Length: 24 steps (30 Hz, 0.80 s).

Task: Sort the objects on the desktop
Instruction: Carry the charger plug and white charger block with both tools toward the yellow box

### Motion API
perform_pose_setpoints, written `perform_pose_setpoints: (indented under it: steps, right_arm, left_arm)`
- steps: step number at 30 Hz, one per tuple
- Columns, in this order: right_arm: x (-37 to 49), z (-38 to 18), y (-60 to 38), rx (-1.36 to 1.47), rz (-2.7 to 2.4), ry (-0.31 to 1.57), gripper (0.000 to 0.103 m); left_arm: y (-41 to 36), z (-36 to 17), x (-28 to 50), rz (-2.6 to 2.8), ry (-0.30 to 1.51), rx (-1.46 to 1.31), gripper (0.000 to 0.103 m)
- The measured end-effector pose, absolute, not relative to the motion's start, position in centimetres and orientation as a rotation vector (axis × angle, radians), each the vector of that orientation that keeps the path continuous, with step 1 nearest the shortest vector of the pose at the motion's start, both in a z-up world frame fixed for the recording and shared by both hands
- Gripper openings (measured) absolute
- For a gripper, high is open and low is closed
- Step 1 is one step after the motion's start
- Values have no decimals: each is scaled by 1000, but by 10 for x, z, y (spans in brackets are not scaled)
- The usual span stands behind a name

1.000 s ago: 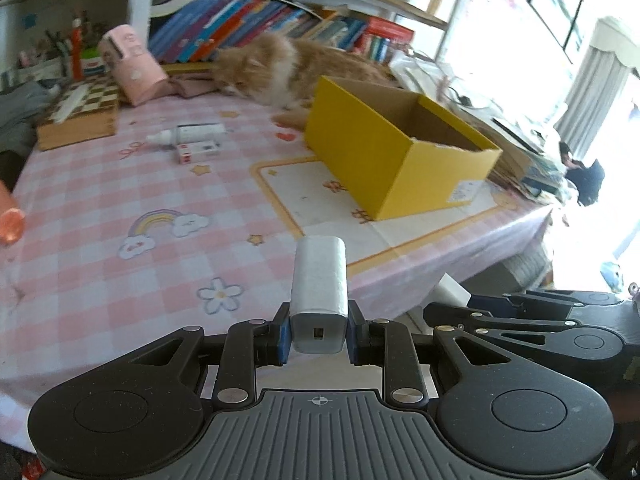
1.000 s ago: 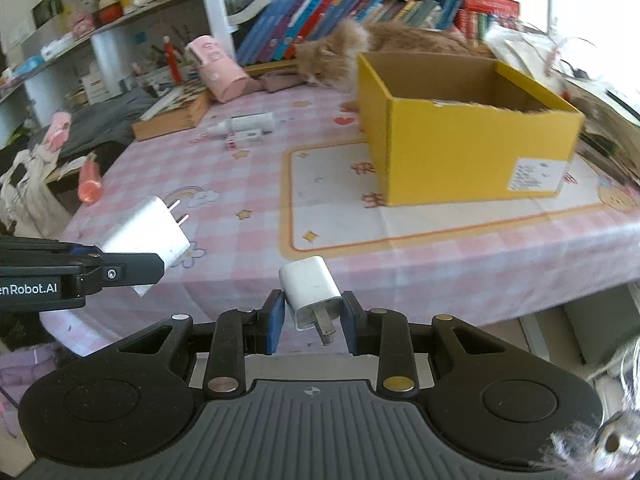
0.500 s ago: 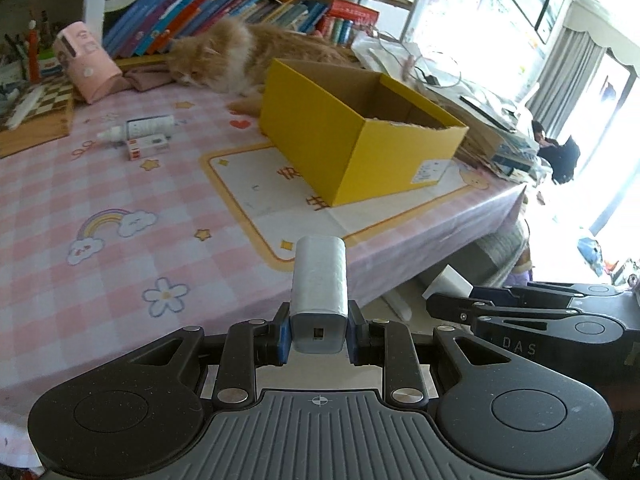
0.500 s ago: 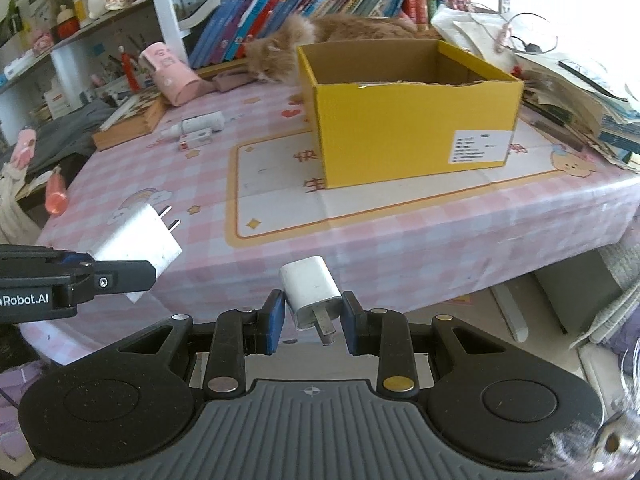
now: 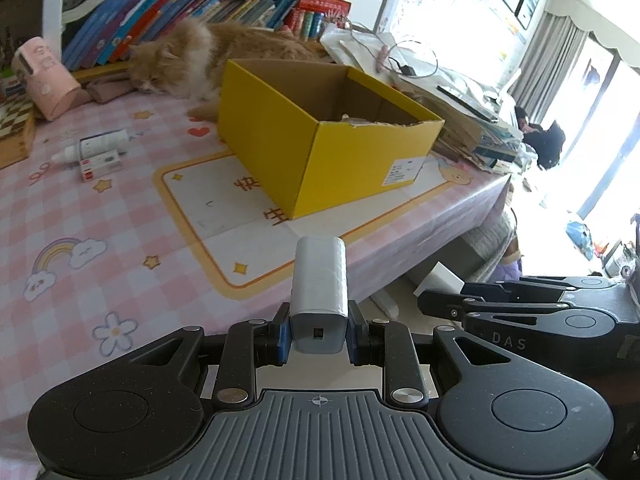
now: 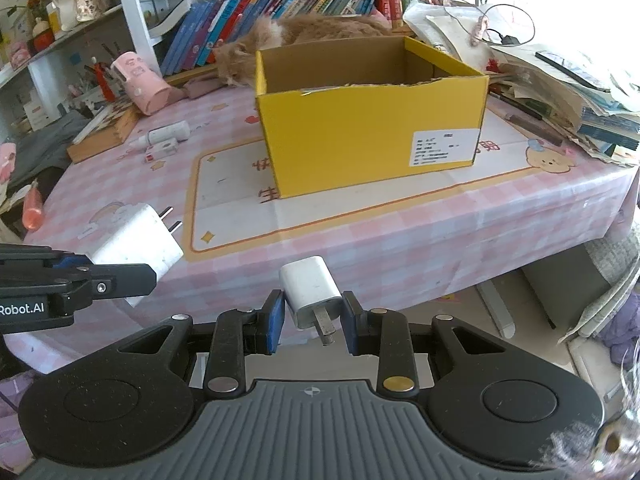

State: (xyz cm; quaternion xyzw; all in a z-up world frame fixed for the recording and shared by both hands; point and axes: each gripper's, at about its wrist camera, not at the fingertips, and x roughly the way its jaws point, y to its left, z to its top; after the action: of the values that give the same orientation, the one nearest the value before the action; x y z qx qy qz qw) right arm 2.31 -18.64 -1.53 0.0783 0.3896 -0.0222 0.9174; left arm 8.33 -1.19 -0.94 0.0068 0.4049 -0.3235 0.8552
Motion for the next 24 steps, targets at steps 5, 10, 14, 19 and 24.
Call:
perform_pose_setpoints:
  steps: [5, 10, 14, 19, 24]
  right_arm:
    - [26, -18, -202, 172, -69, 810, 27]
    - [25, -19, -219, 204, -107, 808, 28]
    - [28, -20, -230, 211, -117, 810, 28]
    - [38, -16, -240, 200, -115, 796, 28]
    - [51, 3, -250, 186, -96, 736, 28]
  left_arm:
    - [-31, -10, 90, -717, 858, 35, 25]
    - [-51, -11, 94, -761, 861, 59, 25]
    - [-62, -9, 98, -773, 853, 65, 25]
    - [-72, -5, 104, -774, 839, 74, 25]
    - [-79, 11, 112, -768, 784, 47, 25]
